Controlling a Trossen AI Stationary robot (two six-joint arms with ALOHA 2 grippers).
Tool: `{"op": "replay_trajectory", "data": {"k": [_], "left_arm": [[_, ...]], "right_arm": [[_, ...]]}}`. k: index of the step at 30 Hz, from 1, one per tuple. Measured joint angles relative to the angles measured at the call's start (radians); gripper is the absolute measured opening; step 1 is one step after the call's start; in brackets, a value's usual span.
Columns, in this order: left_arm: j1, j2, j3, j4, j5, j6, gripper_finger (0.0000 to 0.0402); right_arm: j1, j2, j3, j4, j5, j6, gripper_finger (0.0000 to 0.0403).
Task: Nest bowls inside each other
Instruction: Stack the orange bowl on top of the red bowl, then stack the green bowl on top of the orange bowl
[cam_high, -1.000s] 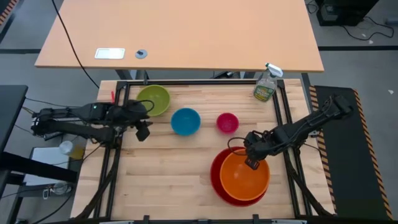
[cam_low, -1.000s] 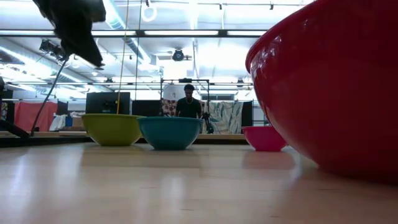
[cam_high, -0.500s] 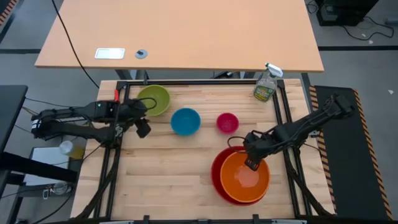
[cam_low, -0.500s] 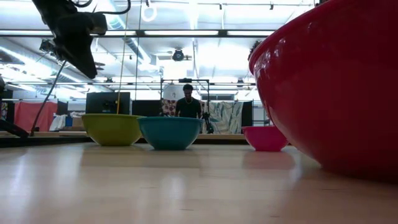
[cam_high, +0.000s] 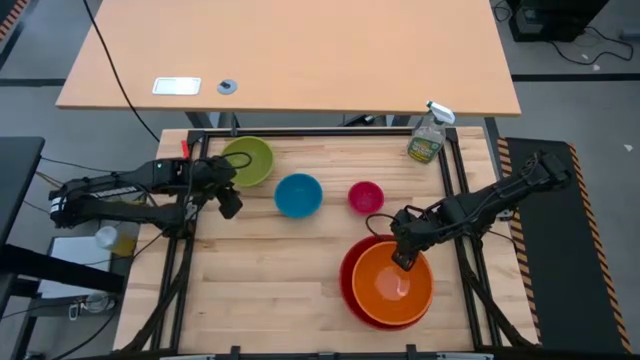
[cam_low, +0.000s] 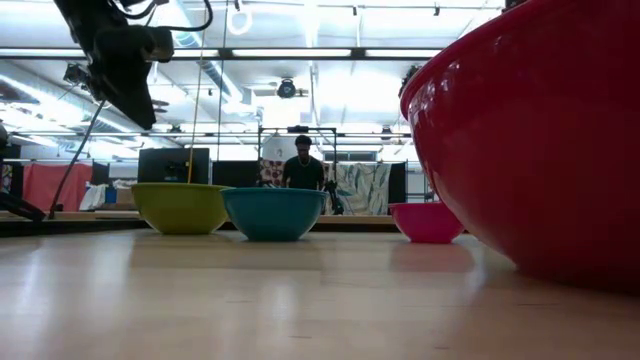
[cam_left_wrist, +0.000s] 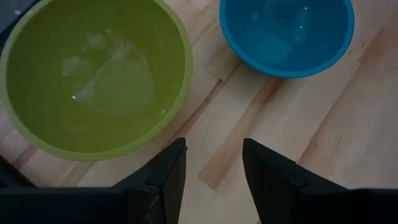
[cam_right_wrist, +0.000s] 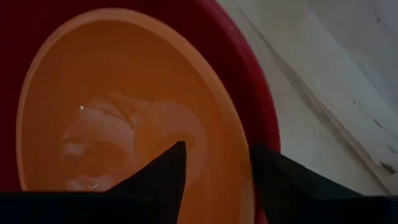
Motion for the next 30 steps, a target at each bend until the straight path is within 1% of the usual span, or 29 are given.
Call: {"op": "replay_trajectory", "data": {"k": [2,5,7,9,13,16,20,23,25,27,30], "left_arm": [[0.006,0.0,0.0,0.0,0.0,0.009,0.0163],[0.008,0.0,0.0,0.0,0.0,0.039,0.0163],[0.008,0.0,0.0,0.0,0.0,0.05,0.0163],[0.008,0.0,0.0,0.0,0.0,0.05,0.0163],[0.008,0.0,0.0,0.001,0.0,0.066,0.0163],[0.008,-0.001,0.0,0.0,0.0,0.076,0.0163],[0.008,0.0,0.0,0.001,0.001,0.112,0.0163],[0.008,0.027,0.002,0.009,0.002,0.17,0.0163],[0.008,0.062,0.002,0.007,-0.003,0.236,0.0163],[0.008,0.107,0.002,0.015,-0.033,0.324,0.0163],[0.008,0.185,0.002,0.035,-0.137,0.456,0.0163]], "right_arm": [[-0.019,0.0,0.0,-0.017,-0.007,0.057,0.0189],[-0.044,0.0,0.0,-0.056,-0.021,0.241,0.0189],[-0.064,0.0,0.0,-0.053,-0.078,0.325,0.0189],[-0.077,0.0,0.0,-0.031,-0.133,0.353,0.0189],[-0.089,0.001,0.004,0.012,-0.184,0.372,0.0189],[-0.099,0.001,0.043,-0.026,-0.194,0.371,0.0189],[-0.111,0.001,0.119,-0.098,-0.137,0.351,0.0189],[-0.119,0.001,0.169,-0.086,-0.031,0.3,0.0189],[-0.132,0.001,0.186,-0.074,0.033,0.244,0.0189],[-0.146,0.002,0.19,-0.038,0.09,0.172,0.0189],[-0.169,0.004,0.19,0.035,0.136,0.096,0.0189]]}}
